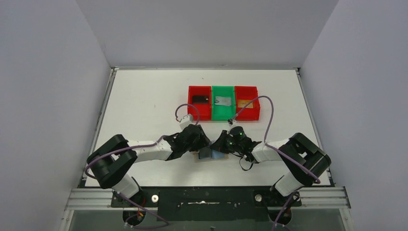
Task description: Take the credit cards out of the card holder
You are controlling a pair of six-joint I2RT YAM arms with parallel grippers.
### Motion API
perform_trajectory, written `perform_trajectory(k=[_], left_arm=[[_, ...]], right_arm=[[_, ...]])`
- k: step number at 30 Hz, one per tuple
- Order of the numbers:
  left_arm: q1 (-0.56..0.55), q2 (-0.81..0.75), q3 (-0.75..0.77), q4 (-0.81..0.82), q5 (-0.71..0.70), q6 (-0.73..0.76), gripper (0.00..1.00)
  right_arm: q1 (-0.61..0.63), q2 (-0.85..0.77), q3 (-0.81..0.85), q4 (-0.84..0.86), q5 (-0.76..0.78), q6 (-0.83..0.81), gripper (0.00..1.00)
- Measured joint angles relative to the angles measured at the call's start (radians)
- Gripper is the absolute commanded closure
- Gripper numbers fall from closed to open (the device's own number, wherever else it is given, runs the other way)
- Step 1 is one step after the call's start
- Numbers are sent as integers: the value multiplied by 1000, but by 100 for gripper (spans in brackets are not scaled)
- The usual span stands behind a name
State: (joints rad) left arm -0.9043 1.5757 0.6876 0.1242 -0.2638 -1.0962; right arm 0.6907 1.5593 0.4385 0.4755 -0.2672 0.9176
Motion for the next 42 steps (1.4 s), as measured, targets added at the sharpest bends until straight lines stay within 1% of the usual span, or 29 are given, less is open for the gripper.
perform_trajectory(k=[5,11,18,23,29,33,36,38,42], left_arm=[[3,-56,-48,9,18,2,39],[64,-76,-64,13,72,48,38],[105,-21,-28,54,173,140,38],[129,-9,-10,84,248,213,38],[170,64,60,80,345,318,38],[180,98,79,75,409,370,42],[185,105,79,66,438,399,47],[192,105,79,61,456,410,49],[203,105,79,60,487,425,58]], right_arm=[[-10,-11,-3,-19,1,14,100],[-15,-5,-17,8,-3,38,100],[-16,-2,-25,28,-5,46,100],[-18,2,-25,33,-10,46,100],[-18,3,-25,34,-11,48,100],[-21,4,-25,35,-16,48,100],[-22,4,-25,35,-18,48,100],[-22,4,-25,35,-17,49,100],[-22,4,-25,35,-18,49,100]])
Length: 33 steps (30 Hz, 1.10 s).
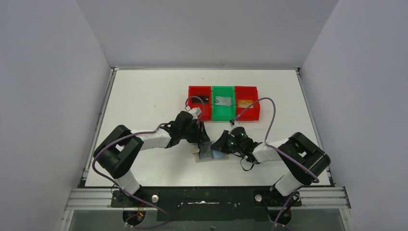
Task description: Take the credit cards out of the card holder
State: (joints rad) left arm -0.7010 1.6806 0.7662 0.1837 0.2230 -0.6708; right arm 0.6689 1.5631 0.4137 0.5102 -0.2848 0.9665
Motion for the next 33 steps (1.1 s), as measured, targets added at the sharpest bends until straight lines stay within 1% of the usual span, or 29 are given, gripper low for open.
perform_trajectory(k=[2,3,5,7,10,12,15,18,23,27,33], left_arm=[[3,0,0,0,22,5,62],[5,0,0,0,34,6,62],[5,0,3,-11,54,11,57],[4,1,10,-27,63,21,54],[5,0,21,-45,46,27,46],[7,-3,29,-59,18,32,43],[17,-5,51,-101,-24,52,43],[24,0,79,-138,-37,77,45],[26,23,98,-162,-1,106,52],[26,40,100,-183,43,127,54],[30,57,121,-204,72,156,63]], right_arm=[[0,0,0,0,0,0,100],[0,0,0,0,0,0,100],[0,0,0,0,0,1,99],[0,0,0,0,0,1,99],[0,0,0,0,0,0,99],[0,0,0,0,0,0,99],[0,0,0,0,0,1,99],[0,0,0,0,0,0,97],[0,-1,0,-1,0,0,88],[0,-1,3,-6,-2,-1,87],[0,-1,11,-18,-7,-5,82]])
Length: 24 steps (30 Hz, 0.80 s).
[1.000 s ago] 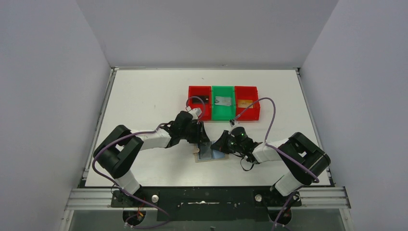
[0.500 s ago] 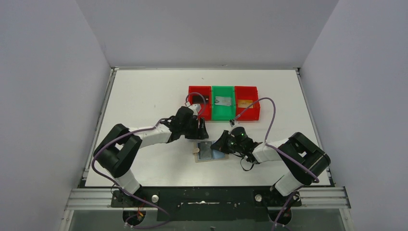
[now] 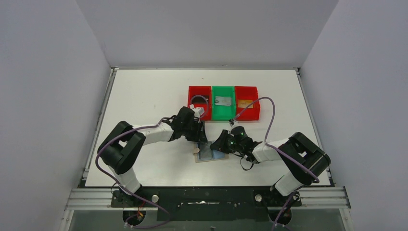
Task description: Take the credit cards out of the card holder
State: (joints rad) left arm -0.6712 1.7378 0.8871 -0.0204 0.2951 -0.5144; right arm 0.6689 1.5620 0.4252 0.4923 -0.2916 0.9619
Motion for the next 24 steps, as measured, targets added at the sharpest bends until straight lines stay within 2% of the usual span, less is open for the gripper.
perform_trajectory(k=[17,24], left_arm=[[17,-3,0,-14,35,22,84],[25,-5,0,3,61,4,85]], right_arm=[[0,-3,7,1,-17,5,69],[0,-11,7,0,-17,5,64]])
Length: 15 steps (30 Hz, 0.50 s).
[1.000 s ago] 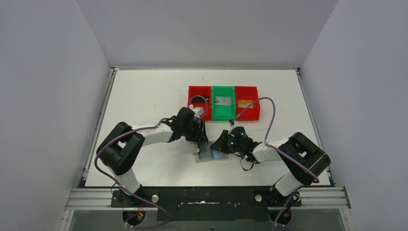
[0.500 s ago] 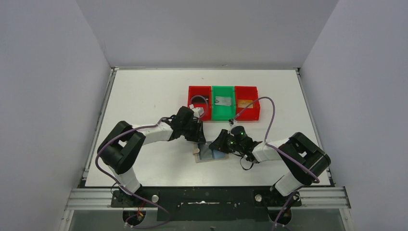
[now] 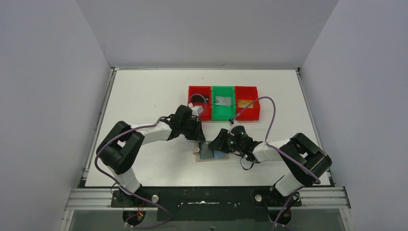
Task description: Take the credit cards out of the card holder
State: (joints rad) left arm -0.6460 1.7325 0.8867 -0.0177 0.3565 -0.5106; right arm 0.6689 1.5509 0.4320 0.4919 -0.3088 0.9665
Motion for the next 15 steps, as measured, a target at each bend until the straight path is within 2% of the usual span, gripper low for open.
perform_trajectory(k=[5,11,15], left_arm=[[2,-18,-16,60,27,-40,86],[-13,-37,-42,161,128,-135,86],[-19,-37,-76,225,131,-188,86]], right_arm=[[0,-8,-1,-4,0,0,59],[0,-17,-6,13,-4,0,48],[0,-45,-24,15,1,-5,43]])
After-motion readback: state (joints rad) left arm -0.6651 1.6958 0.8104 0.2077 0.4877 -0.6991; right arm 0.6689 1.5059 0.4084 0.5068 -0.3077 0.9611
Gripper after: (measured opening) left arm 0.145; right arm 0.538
